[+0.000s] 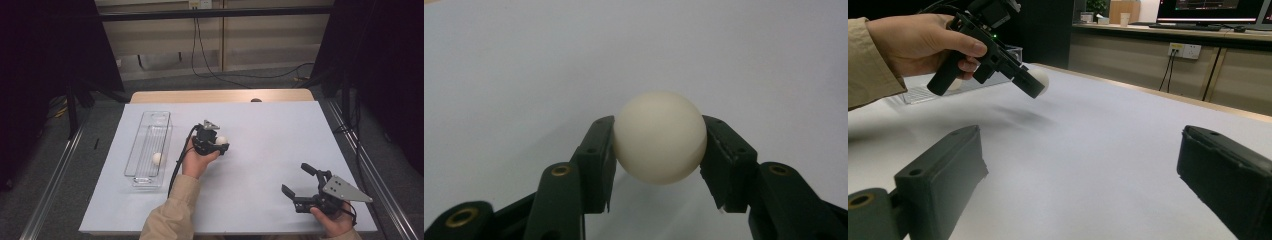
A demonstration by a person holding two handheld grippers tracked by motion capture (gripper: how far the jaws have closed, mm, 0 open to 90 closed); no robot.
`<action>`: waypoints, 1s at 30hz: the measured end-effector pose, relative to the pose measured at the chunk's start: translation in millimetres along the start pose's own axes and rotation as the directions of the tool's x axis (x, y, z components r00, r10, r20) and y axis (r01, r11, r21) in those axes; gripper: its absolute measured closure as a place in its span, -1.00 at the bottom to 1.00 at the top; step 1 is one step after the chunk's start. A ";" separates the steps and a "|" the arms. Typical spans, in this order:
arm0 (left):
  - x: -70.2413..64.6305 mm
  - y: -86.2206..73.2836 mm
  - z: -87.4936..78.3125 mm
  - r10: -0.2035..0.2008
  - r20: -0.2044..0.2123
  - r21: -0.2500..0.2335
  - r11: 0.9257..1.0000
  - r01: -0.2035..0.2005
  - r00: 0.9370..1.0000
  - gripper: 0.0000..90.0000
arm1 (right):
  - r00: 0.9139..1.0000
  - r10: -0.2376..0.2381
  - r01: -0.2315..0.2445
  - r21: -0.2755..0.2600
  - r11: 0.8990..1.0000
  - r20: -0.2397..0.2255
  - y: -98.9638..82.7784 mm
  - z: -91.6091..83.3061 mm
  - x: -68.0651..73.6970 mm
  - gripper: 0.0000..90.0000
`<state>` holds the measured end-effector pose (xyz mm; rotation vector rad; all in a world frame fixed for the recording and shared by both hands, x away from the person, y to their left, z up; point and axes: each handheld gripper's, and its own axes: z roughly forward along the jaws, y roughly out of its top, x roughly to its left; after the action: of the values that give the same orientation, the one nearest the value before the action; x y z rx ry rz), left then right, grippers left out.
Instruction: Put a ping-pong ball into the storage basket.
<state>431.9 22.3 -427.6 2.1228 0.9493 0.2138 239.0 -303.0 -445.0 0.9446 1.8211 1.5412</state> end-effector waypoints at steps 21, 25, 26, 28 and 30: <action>9.4 -0.6 -17.2 -0.024 0.002 -0.010 1.000 0.024 1.000 0.13 | 1.000 0.002 -0.002 -0.001 1.000 -0.003 -0.1 0.8 1.5 -0.90; 10.7 -0.5 -20.4 -0.031 0.004 -0.013 0.999 0.031 1.000 0.13 | 1.000 0.002 -0.002 0.000 1.000 -0.003 -0.2 0.9 1.7 -0.90; 11.1 -0.4 -21.3 -0.029 0.003 -0.016 0.999 0.029 1.000 0.13 | 1.000 -0.003 0.003 0.002 1.000 -0.004 -0.2 0.8 1.4 -0.90; 11.5 -0.3 -22.7 -0.037 0.005 -0.021 0.999 0.037 0.999 0.13 | 1.000 -0.003 0.003 0.001 1.000 -0.005 -0.2 0.8 1.4 -0.90; 13.0 -0.3 -24.2 -0.035 0.003 -0.020 0.999 0.035 0.999 0.13 | 1.000 -0.003 0.003 0.001 1.000 -0.004 -0.3 0.9 1.5 -0.90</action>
<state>430.4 45.8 -413.3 2.0860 0.9782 0.2016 238.8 -301.3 -445.4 0.9396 1.8259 1.5418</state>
